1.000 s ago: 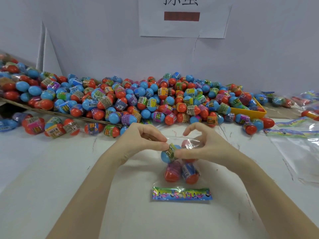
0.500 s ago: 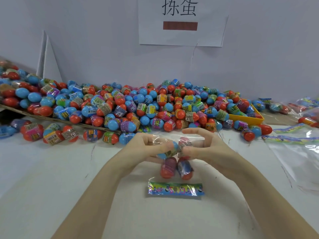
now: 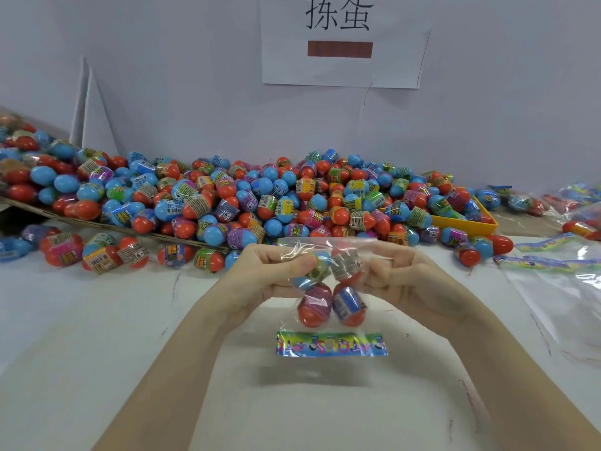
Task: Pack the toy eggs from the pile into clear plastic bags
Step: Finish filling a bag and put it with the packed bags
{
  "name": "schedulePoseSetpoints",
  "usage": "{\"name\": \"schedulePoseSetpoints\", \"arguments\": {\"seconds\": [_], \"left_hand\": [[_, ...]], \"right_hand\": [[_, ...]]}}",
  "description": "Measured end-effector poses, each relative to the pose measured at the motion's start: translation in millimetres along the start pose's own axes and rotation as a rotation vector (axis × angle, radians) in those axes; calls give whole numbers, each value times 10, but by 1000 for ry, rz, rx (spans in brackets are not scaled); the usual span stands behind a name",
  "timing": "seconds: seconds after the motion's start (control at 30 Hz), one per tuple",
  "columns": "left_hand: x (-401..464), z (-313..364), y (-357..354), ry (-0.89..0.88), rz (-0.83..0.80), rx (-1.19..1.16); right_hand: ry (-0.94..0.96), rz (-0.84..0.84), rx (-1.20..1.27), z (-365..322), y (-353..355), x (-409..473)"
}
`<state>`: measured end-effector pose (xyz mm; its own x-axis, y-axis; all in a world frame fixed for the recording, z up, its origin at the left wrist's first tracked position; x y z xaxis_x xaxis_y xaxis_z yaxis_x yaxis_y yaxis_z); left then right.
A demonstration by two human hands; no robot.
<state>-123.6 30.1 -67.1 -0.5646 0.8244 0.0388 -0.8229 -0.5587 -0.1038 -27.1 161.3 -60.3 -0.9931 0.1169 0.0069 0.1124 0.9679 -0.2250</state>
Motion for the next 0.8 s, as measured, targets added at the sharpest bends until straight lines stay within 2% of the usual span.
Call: {"name": "schedulePoseSetpoints", "arguments": {"seconds": [0.07,0.13,0.23,0.43,0.53,0.7,0.8], "left_hand": [[2,2,-1,-4,30,-21],[10,-21,-26,1,42,-15],[30,-55,-44,-8,86,34],[70,-130,-38,57,187,31],[72,-167,-43,104,227,-36],[85,-179,-60,106,173,-182],[78,-219,-42,119,260,-301]], "right_hand": [[-22,104,17,-4,27,21],[-62,187,-125,35,-4,34],[-2,249,-287,64,-76,52],[3,351,-176,116,-17,67],[-36,354,-115,155,-7,67],[-83,374,5,187,-10,63],[-99,393,79,210,30,63]]}}
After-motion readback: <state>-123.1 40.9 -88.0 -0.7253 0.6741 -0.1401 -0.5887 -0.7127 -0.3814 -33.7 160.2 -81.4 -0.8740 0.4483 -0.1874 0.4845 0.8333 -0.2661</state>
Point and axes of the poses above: each hand's wrist, its own x-axis towards the middle knuckle, its own y-axis out of the back of the hand, z = x × y, the point moved 6 cm from there along x, towards the middle knuckle
